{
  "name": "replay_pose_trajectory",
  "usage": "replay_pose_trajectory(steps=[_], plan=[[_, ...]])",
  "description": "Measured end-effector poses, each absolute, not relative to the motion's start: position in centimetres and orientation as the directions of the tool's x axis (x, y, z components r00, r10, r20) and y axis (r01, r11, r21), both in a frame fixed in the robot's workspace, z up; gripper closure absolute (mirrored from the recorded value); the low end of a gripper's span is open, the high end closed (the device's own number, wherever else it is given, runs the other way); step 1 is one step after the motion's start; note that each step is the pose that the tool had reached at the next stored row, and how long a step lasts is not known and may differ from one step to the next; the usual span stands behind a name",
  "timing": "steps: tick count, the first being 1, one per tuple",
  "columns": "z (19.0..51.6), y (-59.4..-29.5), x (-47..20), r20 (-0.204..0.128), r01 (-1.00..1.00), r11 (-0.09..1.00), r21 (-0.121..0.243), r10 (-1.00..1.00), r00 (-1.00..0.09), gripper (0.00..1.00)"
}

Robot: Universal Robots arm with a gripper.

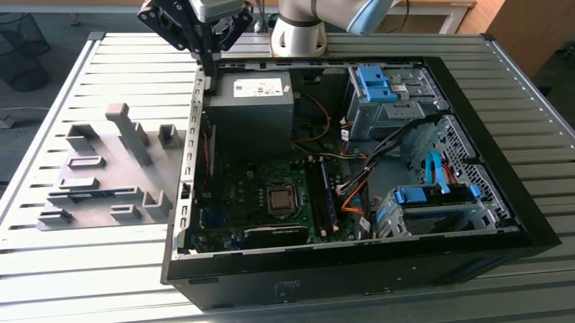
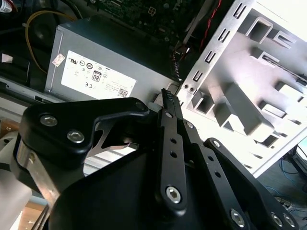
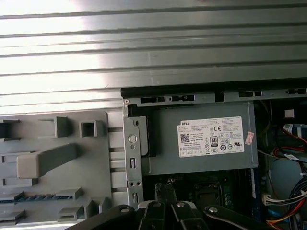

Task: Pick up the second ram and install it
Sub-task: 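Reach for the second ram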

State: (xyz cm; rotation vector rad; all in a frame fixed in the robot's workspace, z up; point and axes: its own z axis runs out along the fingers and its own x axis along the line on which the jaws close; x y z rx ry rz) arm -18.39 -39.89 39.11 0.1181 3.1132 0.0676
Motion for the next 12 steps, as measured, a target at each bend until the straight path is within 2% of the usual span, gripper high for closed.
replay_pose_trajectory(steps=[12], plan=[[39.10, -39.89, -19.34, -0.023, 0.075, 0.996, 0.044, 0.076, -0.997, 0.89]])
